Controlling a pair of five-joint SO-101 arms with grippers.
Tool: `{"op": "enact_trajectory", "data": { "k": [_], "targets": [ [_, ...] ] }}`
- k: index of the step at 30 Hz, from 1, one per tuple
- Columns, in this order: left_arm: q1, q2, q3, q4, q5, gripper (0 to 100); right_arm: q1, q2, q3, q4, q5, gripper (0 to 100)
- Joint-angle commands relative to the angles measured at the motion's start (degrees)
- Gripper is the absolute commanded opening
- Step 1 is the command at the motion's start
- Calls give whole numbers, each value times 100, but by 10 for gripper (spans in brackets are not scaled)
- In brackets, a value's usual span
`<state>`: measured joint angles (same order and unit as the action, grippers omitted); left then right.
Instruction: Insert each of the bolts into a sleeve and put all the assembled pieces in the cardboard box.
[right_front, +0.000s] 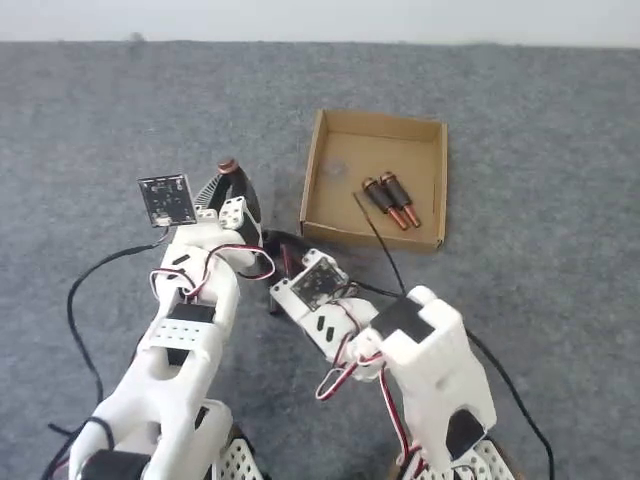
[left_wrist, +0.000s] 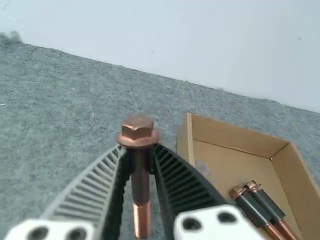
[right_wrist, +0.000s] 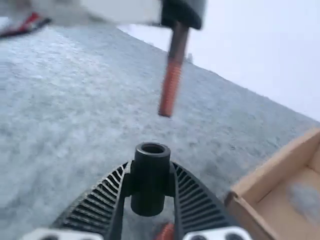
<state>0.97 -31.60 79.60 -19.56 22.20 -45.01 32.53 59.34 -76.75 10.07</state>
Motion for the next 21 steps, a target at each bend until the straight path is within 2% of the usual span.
{"op": "enact_trajectory", "data": {
  "k": [1,11,15,21],
  "targets": [
    [-9,-62,-374,-193,44,9,-31,-57,-290,-13,105,6],
    [35,-70,-462,70,0,9,-31,-57,-264,-13,105,6],
    [53,-70,-418,237,-387,9,-31,-110,-246,4,97,6],
    [44,-334,-198,299,-519,9,-31,-145,-167,-4,88,6]
  ]
}}
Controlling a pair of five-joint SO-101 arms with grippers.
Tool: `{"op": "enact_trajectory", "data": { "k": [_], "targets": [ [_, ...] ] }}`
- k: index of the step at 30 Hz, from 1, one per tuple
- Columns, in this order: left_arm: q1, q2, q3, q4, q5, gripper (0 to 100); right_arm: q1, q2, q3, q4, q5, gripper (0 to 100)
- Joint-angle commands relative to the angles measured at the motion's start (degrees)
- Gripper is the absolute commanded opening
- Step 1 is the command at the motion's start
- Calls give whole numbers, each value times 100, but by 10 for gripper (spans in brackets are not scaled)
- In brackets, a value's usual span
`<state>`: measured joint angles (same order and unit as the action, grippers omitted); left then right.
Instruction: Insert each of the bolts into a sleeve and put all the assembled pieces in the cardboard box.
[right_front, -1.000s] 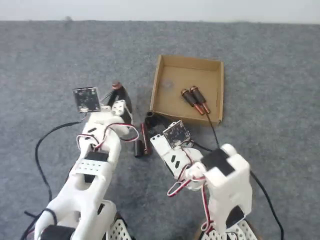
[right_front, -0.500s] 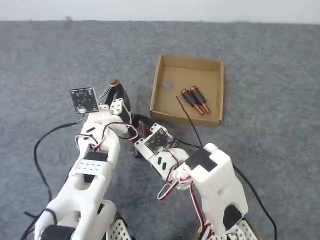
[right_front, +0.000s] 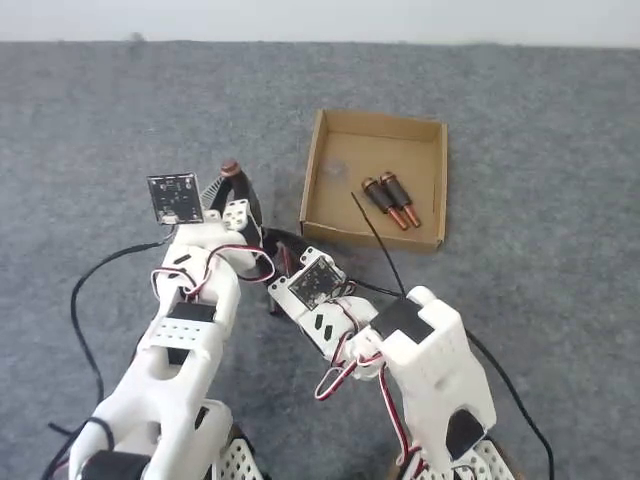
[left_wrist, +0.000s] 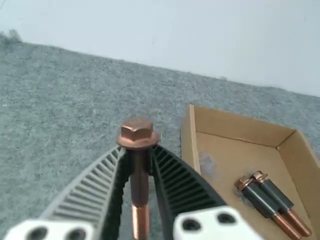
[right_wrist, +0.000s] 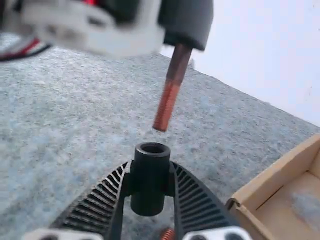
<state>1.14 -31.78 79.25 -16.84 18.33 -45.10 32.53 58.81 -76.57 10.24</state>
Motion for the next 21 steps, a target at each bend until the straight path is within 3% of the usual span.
{"op": "enact_trajectory", "data": {
  "k": [1,8,15,21],
  "targets": [
    [26,-484,-92,97,-176,9,-22,-145,-114,-22,70,6],
    [62,-1618,-31,1266,-193,9,110,-268,-88,31,-440,6],
    [536,-1873,84,1310,-176,9,277,-760,738,-75,-457,6],
    [1319,-1890,233,1319,-176,9,716,-945,1873,-1156,-475,6]
  ]
}}
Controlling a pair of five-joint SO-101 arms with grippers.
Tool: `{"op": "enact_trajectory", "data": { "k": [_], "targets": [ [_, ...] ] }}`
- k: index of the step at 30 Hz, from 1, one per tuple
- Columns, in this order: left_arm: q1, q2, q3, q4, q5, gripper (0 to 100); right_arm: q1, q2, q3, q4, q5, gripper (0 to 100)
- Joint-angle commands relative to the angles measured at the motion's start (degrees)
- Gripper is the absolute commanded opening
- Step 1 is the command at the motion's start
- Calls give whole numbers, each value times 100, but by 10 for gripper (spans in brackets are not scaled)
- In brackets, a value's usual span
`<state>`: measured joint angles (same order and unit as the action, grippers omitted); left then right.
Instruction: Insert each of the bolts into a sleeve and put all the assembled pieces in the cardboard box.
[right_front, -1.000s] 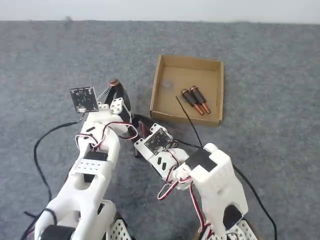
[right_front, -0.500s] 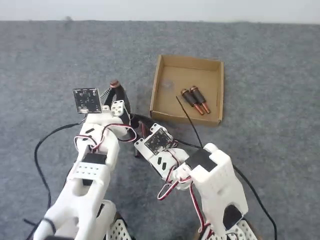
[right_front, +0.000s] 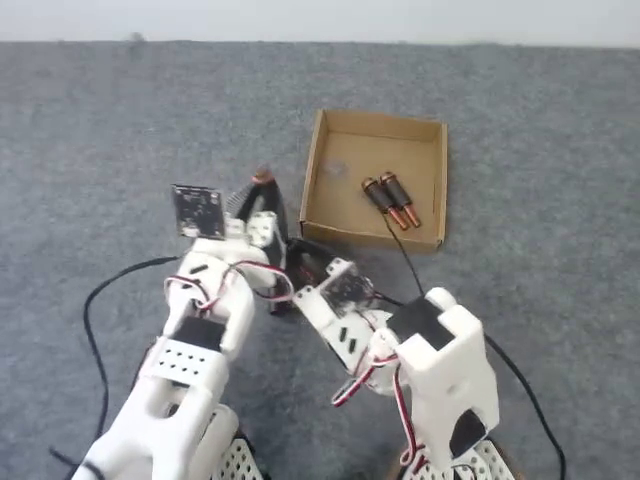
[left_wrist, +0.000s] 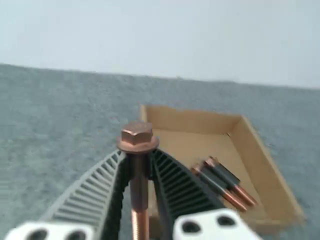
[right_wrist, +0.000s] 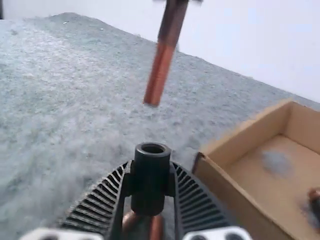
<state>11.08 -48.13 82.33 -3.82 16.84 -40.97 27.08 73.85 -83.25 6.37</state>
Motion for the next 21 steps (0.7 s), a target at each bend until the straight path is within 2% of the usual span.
{"op": "enact_trajectory", "data": {
  "k": [1,7,12,21],
  "targets": [
    [404,-255,-66,18,-26,9,391,-400,545,-646,-97,6],
    [835,-255,-92,18,-26,10,585,-400,1345,-1376,-114,6],
    [985,-264,-163,448,-26,10,549,-400,1389,-1393,-114,6],
    [976,-264,-75,448,-26,9,127,-453,1565,-1393,-88,6]
  ]
}}
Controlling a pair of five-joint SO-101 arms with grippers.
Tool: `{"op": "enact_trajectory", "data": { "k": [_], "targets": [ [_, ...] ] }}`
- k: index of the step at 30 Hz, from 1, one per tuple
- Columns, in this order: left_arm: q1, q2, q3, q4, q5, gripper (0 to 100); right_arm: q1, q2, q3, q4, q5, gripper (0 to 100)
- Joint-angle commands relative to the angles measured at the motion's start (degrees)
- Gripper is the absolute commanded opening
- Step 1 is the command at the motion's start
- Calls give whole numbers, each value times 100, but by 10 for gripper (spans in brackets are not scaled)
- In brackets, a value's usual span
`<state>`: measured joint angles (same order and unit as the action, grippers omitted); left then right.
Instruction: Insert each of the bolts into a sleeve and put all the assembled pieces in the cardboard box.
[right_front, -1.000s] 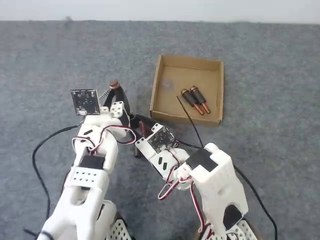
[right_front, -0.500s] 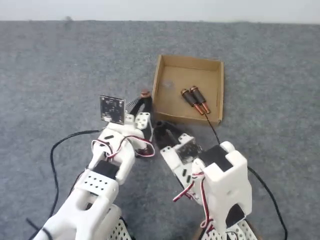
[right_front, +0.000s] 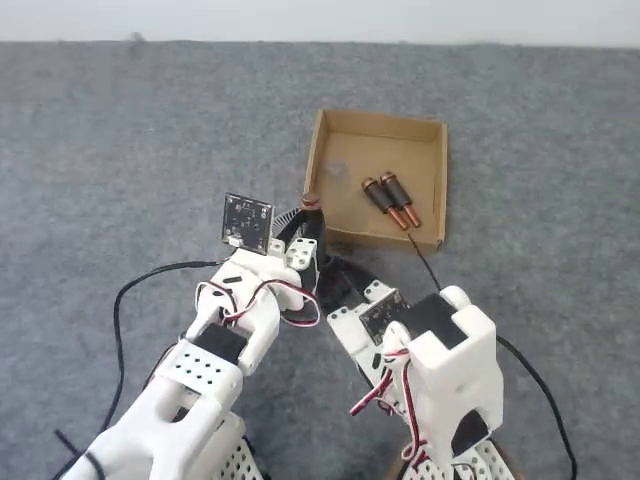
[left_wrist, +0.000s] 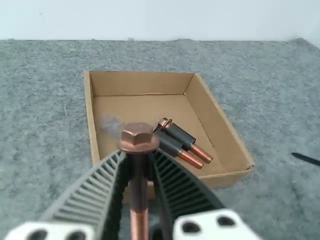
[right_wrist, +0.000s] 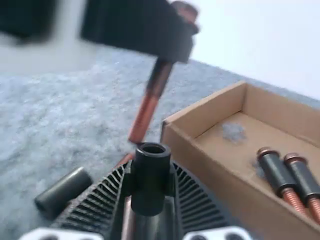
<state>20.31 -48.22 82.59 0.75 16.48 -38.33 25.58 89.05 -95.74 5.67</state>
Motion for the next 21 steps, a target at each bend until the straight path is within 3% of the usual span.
{"op": "enact_trajectory", "data": {
  "k": [1,6,21],
  "targets": [
    [62,-255,-57,-88,9,9,-145,-303,44,-145,-18,6],
    [53,-255,303,-738,9,9,-251,-303,-26,-127,0,6],
    [53,-246,462,-941,9,9,-295,-303,-88,-136,9,6]
  ]
}}
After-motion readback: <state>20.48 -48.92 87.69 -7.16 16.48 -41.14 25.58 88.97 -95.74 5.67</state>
